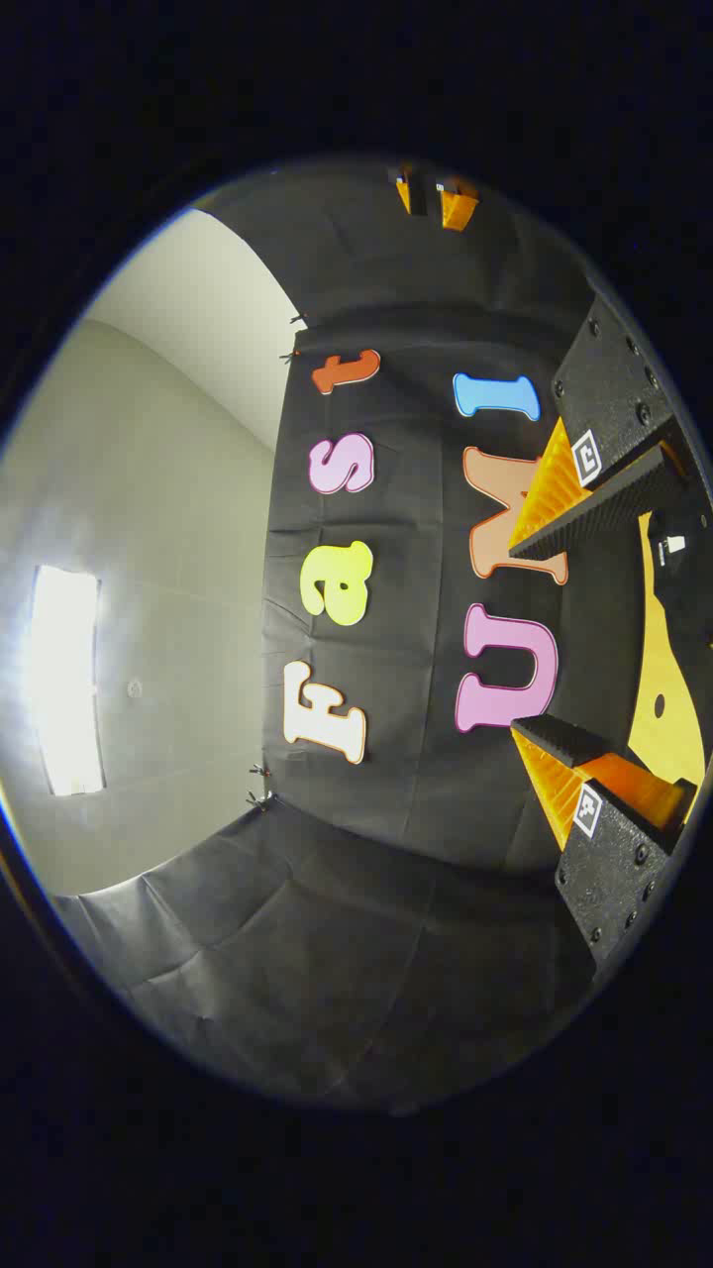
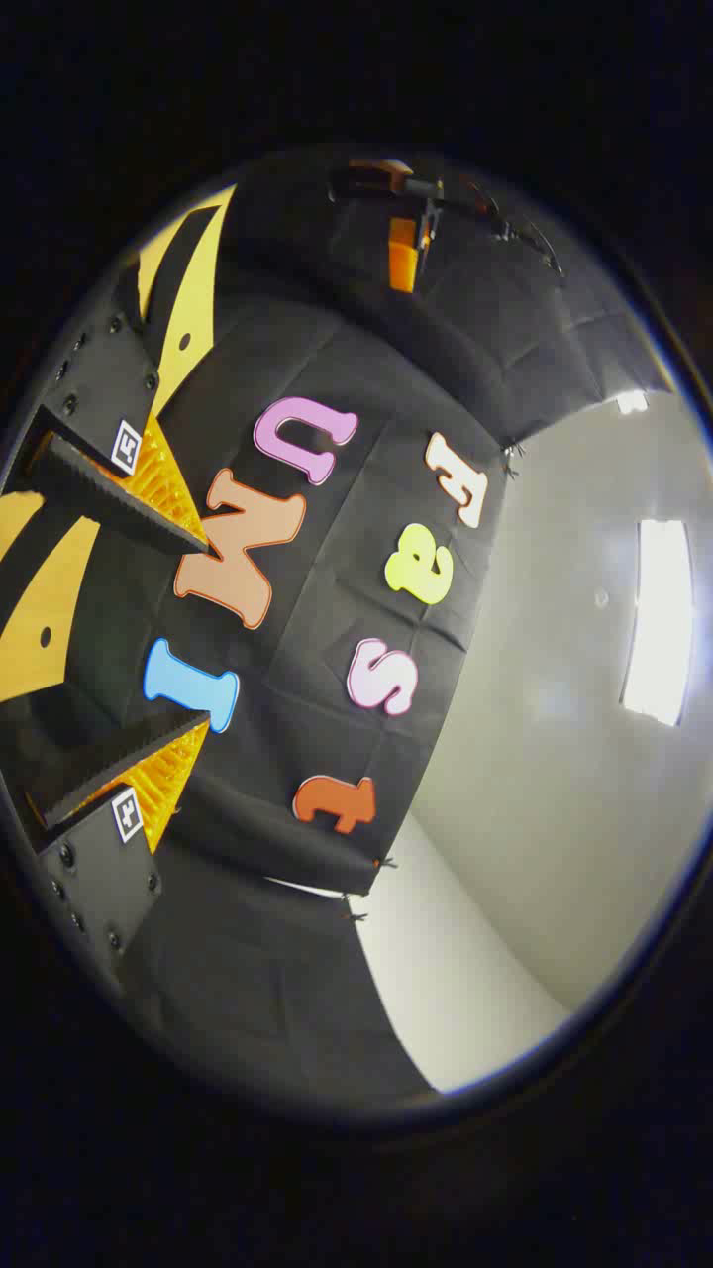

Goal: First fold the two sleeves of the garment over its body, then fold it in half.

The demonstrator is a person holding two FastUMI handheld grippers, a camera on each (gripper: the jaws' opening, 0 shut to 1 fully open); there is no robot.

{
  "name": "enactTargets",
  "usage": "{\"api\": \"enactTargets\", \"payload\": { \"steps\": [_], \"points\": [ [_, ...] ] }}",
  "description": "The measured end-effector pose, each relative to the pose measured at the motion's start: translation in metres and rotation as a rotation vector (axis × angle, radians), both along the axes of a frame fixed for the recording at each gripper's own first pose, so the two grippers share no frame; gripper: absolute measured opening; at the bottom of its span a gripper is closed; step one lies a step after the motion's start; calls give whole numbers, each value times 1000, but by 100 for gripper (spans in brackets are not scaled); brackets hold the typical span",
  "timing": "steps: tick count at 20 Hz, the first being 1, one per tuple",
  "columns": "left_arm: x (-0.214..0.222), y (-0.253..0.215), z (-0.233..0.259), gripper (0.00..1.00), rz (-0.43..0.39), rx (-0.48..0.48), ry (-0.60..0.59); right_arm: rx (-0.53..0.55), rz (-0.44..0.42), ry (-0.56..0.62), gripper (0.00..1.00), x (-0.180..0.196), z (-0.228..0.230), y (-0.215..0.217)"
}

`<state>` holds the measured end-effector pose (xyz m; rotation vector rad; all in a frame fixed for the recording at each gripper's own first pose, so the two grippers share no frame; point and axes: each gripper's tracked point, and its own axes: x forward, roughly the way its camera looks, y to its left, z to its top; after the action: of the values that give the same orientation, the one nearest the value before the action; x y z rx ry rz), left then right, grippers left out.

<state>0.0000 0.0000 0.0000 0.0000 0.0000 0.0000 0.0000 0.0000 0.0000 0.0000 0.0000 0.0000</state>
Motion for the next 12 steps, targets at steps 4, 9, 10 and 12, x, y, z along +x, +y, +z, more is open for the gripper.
{"api": "enactTargets", "payload": {
  "steps": [4, 9, 10, 12],
  "points": [
    [-25, 8, -62, 92, 89, -2, 154, 37, -40, 131, 100, -19, -66, 12],
    [-52, 38, -118, 92, 243, -63, 252, 114, -51, 185, 100, -24, -101, 32],
    [-56, 44, -123, 92, 270, -52, 256, 123, -55, 191, 100, -25, -107, 34],
    [-63, 52, -128, 92, 296, -57, 257, 149, -61, 212, 100, -26, -118, 40]
  ]
}}
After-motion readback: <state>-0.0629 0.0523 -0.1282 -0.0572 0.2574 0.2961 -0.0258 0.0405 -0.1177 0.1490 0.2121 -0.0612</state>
